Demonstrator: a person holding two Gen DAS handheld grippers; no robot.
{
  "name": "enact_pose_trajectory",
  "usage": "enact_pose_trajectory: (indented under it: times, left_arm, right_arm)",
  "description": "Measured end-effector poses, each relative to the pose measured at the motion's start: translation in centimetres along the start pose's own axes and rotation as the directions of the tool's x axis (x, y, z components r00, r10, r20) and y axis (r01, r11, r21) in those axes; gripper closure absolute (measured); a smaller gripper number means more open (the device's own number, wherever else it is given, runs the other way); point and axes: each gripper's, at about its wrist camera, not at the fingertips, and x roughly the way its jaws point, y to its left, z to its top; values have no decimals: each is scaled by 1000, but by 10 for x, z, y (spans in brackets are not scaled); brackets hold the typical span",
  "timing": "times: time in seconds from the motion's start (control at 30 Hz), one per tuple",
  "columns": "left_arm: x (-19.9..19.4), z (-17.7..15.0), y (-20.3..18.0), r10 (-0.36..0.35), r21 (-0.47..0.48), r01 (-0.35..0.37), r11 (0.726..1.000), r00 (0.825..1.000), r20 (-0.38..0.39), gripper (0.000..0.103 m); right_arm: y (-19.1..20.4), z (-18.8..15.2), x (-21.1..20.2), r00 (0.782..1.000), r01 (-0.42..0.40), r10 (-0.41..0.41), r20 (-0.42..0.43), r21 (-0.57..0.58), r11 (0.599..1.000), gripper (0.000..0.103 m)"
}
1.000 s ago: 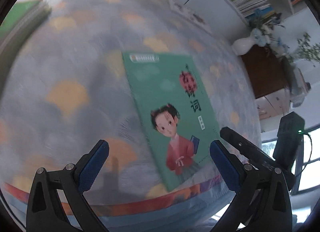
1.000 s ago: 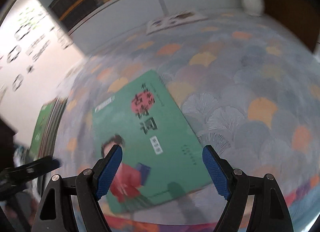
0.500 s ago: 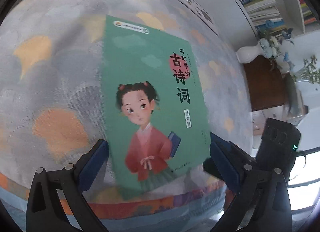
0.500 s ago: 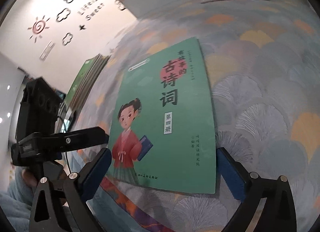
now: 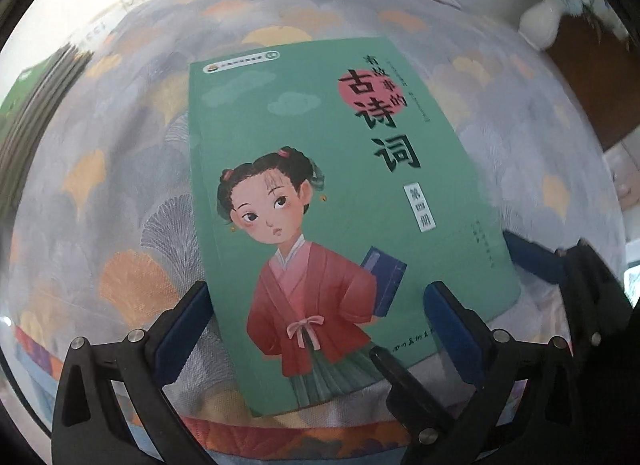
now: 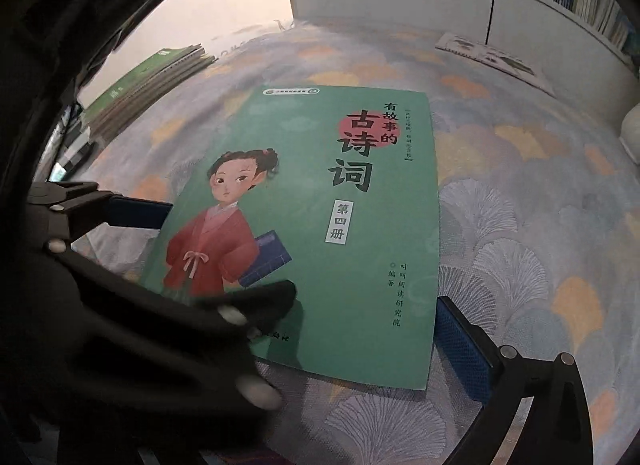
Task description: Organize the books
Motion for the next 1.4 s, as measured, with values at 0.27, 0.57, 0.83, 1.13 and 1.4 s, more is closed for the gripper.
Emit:
enact_pose_trajectory:
  times: [0.27,0.57,0.83,1.13,1.4]
  left_arm:
    - [-3,-2,3,-15,-39,16,999,1000,20,1]
    - [-7,-3,11,-12,-49,14,999,999,45,1]
    - [-31,-7,12,-68,-50,76,996,985,159,1]
    - [-32,-5,16,-107,-31,113,993,983,151,1]
    - [-14,-2,25,-136,-72,142,987,987,79,1]
  right_arm:
    - [1,0,-1,1000,-1,0,9,30,1000,0]
    - [1,1,-1,1000,2,-3,16,55,998,0]
    - [7,12,-16,995,24,-31,90,87,996,1]
    - [22,18,-26,983,79,-84,161,33,996,9]
    - [-8,8,5,998,-9,1,62,120,993,0]
